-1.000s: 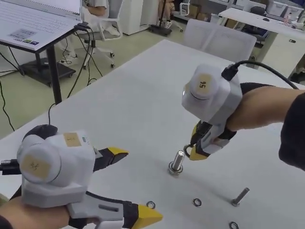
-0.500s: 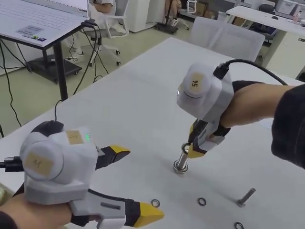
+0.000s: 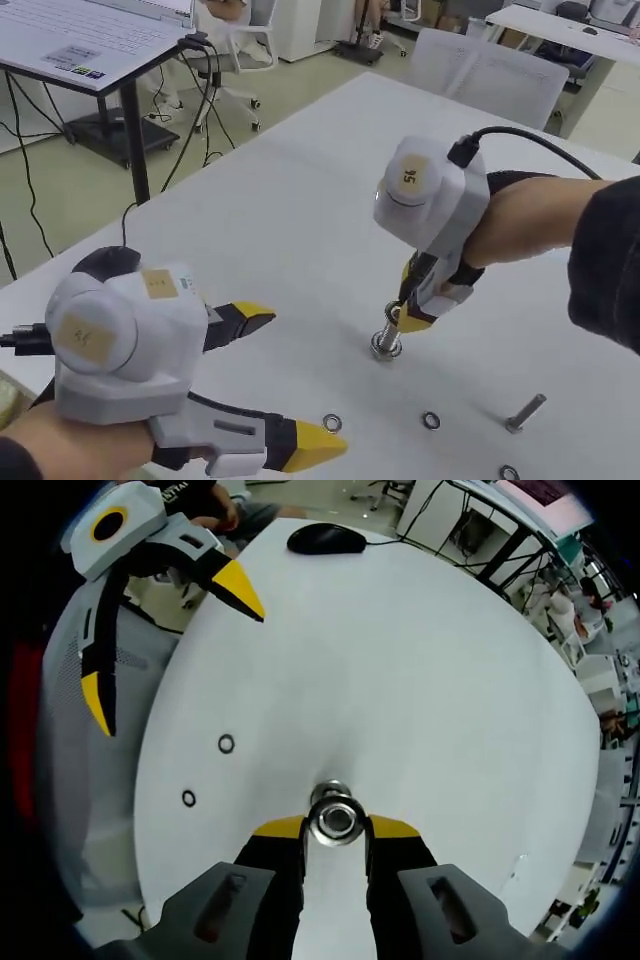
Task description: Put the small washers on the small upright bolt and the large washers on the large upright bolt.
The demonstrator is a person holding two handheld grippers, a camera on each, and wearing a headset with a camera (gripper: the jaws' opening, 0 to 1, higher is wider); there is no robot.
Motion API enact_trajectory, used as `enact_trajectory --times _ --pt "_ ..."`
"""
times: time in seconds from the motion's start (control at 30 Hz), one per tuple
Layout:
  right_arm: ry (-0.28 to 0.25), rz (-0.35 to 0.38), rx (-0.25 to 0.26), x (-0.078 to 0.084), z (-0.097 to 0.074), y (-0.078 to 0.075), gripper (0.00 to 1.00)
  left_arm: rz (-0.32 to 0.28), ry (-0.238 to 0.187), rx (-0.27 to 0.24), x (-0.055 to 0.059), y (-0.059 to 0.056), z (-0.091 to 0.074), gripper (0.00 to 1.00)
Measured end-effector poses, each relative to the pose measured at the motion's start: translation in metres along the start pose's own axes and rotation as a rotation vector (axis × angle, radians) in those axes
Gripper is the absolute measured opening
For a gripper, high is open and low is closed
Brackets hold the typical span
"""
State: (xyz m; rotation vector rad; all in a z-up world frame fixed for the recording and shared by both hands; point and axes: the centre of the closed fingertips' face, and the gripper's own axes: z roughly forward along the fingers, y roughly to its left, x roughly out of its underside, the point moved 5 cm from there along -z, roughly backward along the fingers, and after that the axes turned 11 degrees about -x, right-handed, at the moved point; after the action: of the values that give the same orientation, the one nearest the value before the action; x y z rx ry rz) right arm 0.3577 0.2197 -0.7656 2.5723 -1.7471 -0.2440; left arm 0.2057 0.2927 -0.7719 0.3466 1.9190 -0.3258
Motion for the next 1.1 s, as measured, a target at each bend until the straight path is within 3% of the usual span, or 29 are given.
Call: enact_trajectory --times 1.1 --pt "0.015 0.013 -0.033 0.002 0.037 -0.01 0.23 -0.008 0.012 -0.007 0.003 0.004 0.001 0.85"
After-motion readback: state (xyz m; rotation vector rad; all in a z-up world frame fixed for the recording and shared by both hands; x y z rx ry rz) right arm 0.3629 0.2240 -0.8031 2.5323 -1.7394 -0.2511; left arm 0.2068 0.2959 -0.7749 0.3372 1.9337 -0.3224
